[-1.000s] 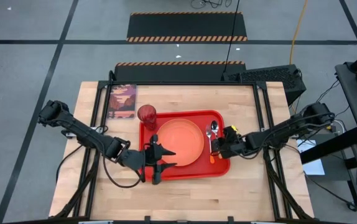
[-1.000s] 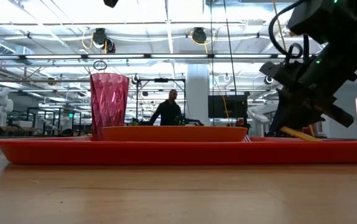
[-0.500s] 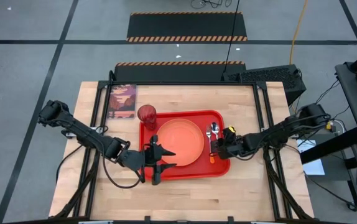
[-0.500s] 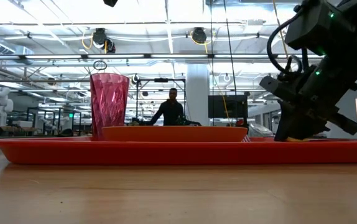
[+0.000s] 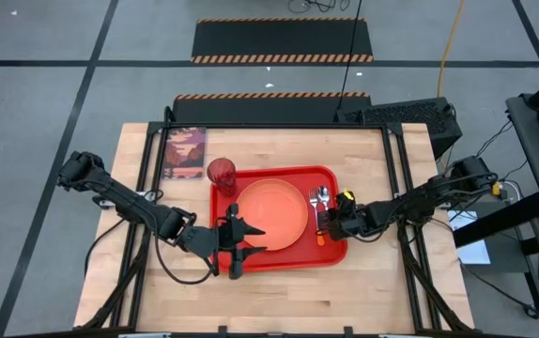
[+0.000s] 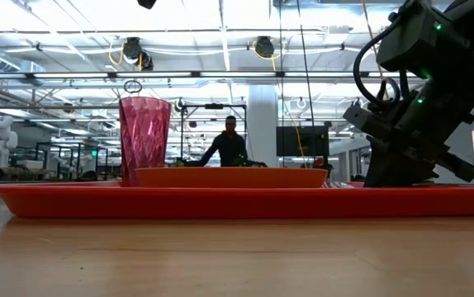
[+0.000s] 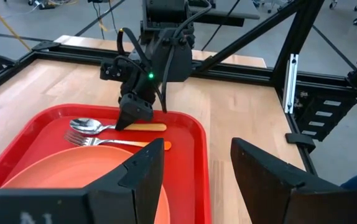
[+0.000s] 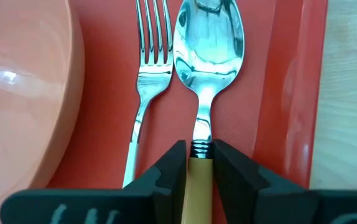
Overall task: Pick and place plate/cup/fork/spoon on tray
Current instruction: Put the orange spoon on the right side of the white orange fork, then return to Home Position
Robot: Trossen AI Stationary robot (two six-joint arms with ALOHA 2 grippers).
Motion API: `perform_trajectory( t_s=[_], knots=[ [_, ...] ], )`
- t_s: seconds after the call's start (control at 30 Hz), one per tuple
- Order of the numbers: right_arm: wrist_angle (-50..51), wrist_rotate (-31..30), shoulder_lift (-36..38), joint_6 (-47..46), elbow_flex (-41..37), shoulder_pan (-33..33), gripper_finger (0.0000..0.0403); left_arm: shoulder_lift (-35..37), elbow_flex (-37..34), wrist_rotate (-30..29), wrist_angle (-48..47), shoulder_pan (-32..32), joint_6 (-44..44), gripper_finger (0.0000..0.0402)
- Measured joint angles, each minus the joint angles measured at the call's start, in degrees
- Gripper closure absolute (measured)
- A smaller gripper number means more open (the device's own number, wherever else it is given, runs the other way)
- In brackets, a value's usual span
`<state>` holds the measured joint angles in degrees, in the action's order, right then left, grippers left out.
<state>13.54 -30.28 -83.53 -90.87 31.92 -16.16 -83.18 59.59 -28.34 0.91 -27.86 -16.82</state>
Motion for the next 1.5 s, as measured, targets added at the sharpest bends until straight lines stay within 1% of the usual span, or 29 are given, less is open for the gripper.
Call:
perform_trajectory(
  t_s=[0.27,0.53,0.63,0.7,0.8,0.93,1.07,1.13,1.23,1.37,1.5],
  knots=[
    [1.15,-0.99,1.54,1.47,0.03,0.02,0.0328,0.00,0.00,0.00,-0.09,0.00,-0.02,0.0213],
    [1.36,-0.99,8.00,7.79,0.63,-0.27,0.0328,0.00,0.04,-0.02,-0.79,0.00,0.66,0.0213],
    [1.40,-2.32,11.08,11.81,0.63,-1.04,0.0328,0.00,0.03,-0.09,-0.87,0.00,0.72,0.0213],
    [1.26,-4.19,12.94,16.69,0.64,-1.74,0.0328,0.00,0.03,-0.22,-0.85,0.00,1.49,0.0213],
    [-1.76,-7.02,16.06,29.15,0.63,-2.93,0.0328,0.00,0.04,-0.25,-0.85,0.00,3.03,0.0213],
    [-7.71,-6.93,19.78,50.25,0.66,-5.31,0.0328,0.50,0.09,-0.43,-2.34,-0.07,4.16,0.0213],
    [-12.56,-6.90,22.62,68.24,0.66,-8.36,0.0328,1.61,0.07,-2.32,-4.03,-0.69,4.14,0.0213],
    [-13.62,-6.90,24.20,75.27,0.66,-9.74,0.0329,2.02,0.26,-3.55,-3.69,-0.73,3.64,0.0213],
    [-13.94,-6.90,26.64,82.50,0.66,-10.87,0.0339,2.47,0.00,-4.63,-6.25,-1.24,4.37,0.0213],
    [-12.99,-6.87,30.47,88.09,0.66,-11.79,0.0367,3.34,0.02,-6.06,-6.61,-2.26,3.17,0.0213],
    [-10.31,-2.23,34.52,90.29,0.65,-12.09,0.0397,5.92,0.07,-6.53,-11.12,-4.87,-1.18,0.0216]
  ],
)
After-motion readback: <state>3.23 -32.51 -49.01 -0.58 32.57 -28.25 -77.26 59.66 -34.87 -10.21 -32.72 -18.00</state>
